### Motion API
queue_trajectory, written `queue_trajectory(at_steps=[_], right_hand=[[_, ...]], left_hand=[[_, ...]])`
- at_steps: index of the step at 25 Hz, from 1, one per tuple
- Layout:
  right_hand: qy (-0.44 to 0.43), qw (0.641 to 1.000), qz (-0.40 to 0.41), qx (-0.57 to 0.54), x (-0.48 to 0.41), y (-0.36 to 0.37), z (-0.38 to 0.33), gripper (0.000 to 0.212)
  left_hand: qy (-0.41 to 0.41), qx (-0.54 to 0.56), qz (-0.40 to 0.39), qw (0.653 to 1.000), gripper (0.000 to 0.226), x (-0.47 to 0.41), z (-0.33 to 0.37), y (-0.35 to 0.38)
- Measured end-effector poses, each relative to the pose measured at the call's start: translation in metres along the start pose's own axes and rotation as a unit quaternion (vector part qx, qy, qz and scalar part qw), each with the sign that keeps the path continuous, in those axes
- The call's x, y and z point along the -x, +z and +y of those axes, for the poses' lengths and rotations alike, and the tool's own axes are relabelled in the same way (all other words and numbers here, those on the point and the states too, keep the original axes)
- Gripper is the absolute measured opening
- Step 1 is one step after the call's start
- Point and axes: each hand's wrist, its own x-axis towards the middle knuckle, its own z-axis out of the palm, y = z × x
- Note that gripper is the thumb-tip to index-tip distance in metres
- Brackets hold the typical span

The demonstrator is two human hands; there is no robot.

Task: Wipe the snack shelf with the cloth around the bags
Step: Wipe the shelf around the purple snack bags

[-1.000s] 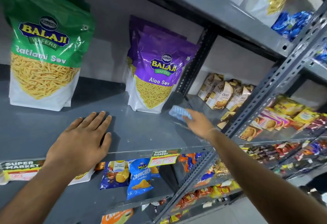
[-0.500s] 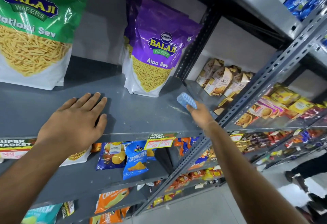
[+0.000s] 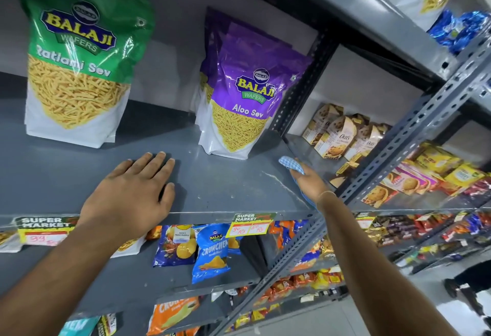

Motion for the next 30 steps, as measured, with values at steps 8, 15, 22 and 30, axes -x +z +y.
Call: queue_trajectory(at_steps=[8, 15, 22, 30], right_hand=[[-0.068, 0.997, 0.032, 0.011, 0.030, 0.032, -0.027, 0.039], [-0.142, 0.988, -0.002, -0.059, 0.084, 0.068, -0.074, 0.027], [-0.165, 0.985, -0.045, 0.038, 0.050, 0.035, -0.018, 0.044], [-0.165, 0.985, -0.037, -0.025, 0.070, 0.066, -0.053, 0.036]], left_hand=[[-0.001, -0.010, -0.011, 1.000, 0.081, -0.001, 0.000, 0.001], [-0.001, -0.015, -0.018, 1.000, 0.079, 0.001, 0.002, -0.003], [-0.005, -0.004, -0.010, 1.000, 0.076, 0.001, 0.003, -0.003], [-0.003, 0.035, -0.015, 0.999, 0.078, 0.000, 0.000, -0.002]])
